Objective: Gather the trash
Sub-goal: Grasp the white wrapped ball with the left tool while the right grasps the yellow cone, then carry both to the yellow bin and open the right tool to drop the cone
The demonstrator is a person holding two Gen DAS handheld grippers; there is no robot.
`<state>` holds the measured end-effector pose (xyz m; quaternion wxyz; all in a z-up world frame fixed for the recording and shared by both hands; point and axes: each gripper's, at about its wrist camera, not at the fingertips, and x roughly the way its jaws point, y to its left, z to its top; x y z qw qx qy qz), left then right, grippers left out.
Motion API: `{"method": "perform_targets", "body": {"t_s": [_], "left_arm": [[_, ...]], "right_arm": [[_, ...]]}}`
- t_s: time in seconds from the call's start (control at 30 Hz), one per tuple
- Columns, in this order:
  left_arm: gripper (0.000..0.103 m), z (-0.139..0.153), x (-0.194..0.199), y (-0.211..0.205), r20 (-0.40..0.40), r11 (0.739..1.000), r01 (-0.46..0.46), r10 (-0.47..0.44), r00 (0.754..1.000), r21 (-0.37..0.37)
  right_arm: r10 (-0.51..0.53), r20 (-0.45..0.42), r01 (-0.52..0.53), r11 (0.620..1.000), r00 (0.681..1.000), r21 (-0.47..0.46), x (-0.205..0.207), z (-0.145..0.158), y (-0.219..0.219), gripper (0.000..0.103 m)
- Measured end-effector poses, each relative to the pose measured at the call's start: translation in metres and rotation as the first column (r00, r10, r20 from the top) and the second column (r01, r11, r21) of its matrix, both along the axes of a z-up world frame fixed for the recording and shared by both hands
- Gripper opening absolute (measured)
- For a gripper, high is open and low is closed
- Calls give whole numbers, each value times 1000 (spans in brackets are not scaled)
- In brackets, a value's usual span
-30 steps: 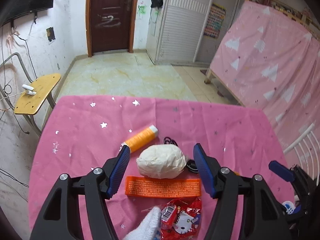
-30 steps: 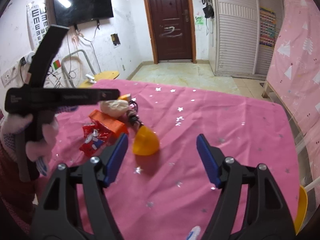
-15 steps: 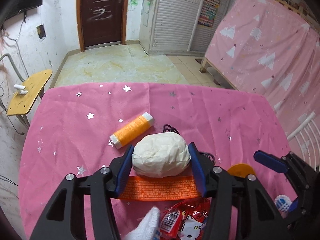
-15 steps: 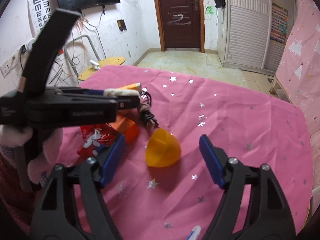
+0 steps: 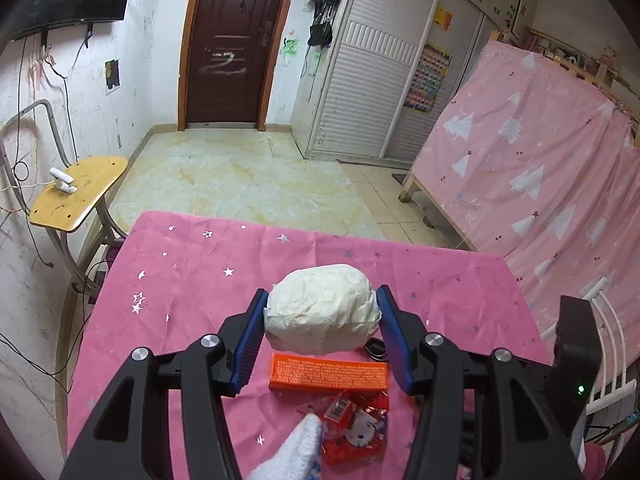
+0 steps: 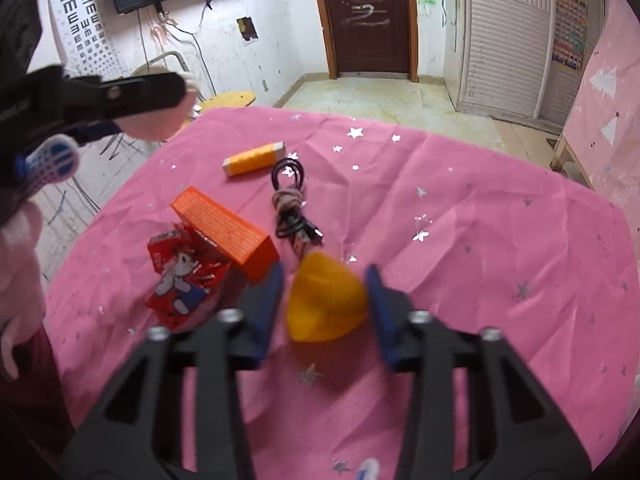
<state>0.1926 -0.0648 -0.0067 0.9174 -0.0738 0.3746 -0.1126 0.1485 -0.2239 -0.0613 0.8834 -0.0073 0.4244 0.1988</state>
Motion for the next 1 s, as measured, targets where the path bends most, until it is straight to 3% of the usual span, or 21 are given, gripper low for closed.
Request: {"method": "perform_targets", "body": {"t_s": [0.2, 0.5, 0.73, 1.0], "left_arm": [[46, 10, -16, -4, 22, 1000, 6, -7, 1000, 19], [46, 25, -33, -35, 42, 997, 38, -41, 998, 65], [46, 34, -51, -88, 62, 987, 109, -117, 991, 121], [46, 36, -74, -161, 73, 962, 212, -227, 971, 171]], "right_arm": [[-45, 90, 45, 999, 995, 3, -12, 11, -6, 27], [-118, 157, 99, 987, 980, 128, -39, 32, -52, 27], [-211, 213, 171, 966, 954, 194, -68, 48, -108, 27], [-352, 246, 292, 923, 903, 250, -102, 53, -183, 27]]}}
